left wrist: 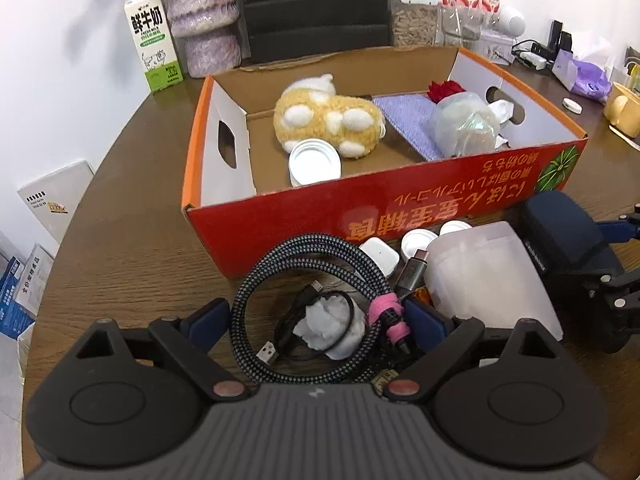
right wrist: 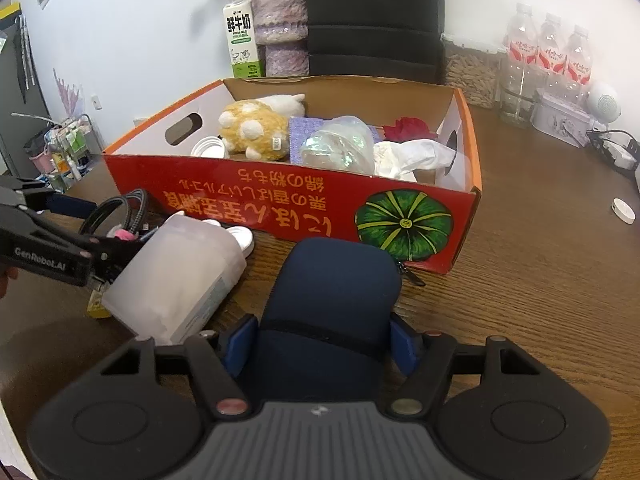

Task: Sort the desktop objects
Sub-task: 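Carry the braided cable into the box with the left tool while the right tool lowers the case inside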

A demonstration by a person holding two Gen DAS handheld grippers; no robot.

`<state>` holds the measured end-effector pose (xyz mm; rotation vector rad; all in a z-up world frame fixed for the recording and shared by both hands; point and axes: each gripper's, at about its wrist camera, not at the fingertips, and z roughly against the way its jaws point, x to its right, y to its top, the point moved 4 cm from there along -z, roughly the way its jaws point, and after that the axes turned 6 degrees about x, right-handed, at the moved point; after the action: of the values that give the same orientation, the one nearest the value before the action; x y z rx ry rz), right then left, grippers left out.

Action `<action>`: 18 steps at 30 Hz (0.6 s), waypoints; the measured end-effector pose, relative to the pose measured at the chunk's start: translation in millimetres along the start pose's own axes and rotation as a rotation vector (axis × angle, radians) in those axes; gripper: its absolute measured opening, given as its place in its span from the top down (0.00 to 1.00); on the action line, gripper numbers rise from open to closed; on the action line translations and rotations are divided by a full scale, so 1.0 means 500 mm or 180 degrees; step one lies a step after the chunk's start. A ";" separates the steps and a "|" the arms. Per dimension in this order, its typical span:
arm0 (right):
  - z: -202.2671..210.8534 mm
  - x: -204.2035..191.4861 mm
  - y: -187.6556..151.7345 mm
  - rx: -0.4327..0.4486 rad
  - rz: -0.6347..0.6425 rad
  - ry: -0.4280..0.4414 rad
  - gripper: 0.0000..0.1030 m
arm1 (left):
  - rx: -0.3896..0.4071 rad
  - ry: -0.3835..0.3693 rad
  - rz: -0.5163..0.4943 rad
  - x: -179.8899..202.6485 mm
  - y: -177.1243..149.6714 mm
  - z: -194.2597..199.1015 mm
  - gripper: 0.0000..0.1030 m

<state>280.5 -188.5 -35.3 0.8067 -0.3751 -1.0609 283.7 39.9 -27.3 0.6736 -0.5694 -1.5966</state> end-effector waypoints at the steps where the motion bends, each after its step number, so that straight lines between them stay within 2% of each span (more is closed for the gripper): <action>1: 0.002 -0.001 0.000 0.0004 -0.0005 0.0008 0.35 | 0.0011 0.0000 0.0006 0.001 0.000 0.003 0.08; 11: 0.052 -0.013 0.021 0.0215 -0.0009 -0.0008 0.35 | 0.0205 -0.0027 0.0085 -0.006 0.004 0.053 0.08; 18: 0.101 -0.023 0.068 0.0464 0.0069 -0.0034 0.35 | 0.0469 -0.0062 0.0092 -0.010 0.041 0.106 0.08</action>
<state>264.7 -190.3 24.7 0.9250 -0.4732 -1.0265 260.8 41.6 25.0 0.7568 -0.7133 -1.5462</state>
